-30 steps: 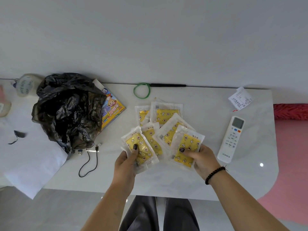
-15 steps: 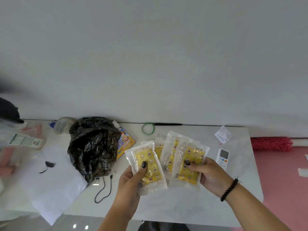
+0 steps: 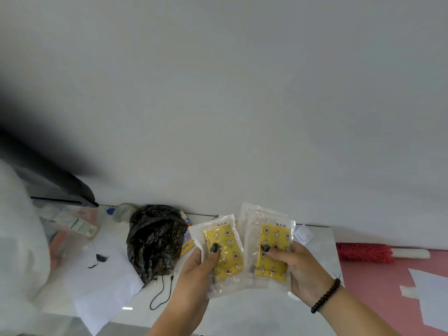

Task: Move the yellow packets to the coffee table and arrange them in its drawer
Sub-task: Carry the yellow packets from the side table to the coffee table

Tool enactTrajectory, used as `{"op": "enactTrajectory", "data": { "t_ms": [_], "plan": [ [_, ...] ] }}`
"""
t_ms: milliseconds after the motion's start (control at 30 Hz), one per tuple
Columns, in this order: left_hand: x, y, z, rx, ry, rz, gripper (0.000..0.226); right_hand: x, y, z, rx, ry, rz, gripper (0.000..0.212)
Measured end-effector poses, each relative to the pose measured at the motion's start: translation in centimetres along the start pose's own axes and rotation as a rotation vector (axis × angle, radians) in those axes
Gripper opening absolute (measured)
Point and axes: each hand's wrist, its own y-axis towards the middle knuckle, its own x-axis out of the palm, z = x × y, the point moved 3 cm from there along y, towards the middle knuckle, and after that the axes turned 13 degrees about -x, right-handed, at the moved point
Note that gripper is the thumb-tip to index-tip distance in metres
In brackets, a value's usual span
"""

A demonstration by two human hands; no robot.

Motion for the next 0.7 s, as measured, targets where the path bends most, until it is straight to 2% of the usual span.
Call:
{"op": "enactTrajectory", "data": {
  "t_ms": [100,200,333,500,700],
  "plan": [
    [0.3,-2.3,0.8,0.060,-0.070,0.045,0.024,1.0,-1.5,-1.6,-0.035,-0.009,-0.011,0.037],
    [0.8,-4.4,2.1,0.121,-0.133,0.031,0.024,2.0,-2.5,-3.0,-0.075,-0.078,-0.010,0.029],
    [1.3,-7.0,3.7,0.223,-0.144,0.052,0.023,3.8,-3.3,-4.8,-0.115,-0.129,-0.020,0.029],
    [-0.2,-9.4,4.3,0.372,-0.172,0.183,0.023,6.0,-4.0,-6.0,-0.116,-0.162,-0.107,0.025],
    [-1.8,-11.5,3.5,0.401,-0.370,0.223,0.026,9.0,-5.3,-6.0,-0.066,-0.169,-0.251,0.027]
  ]
}}
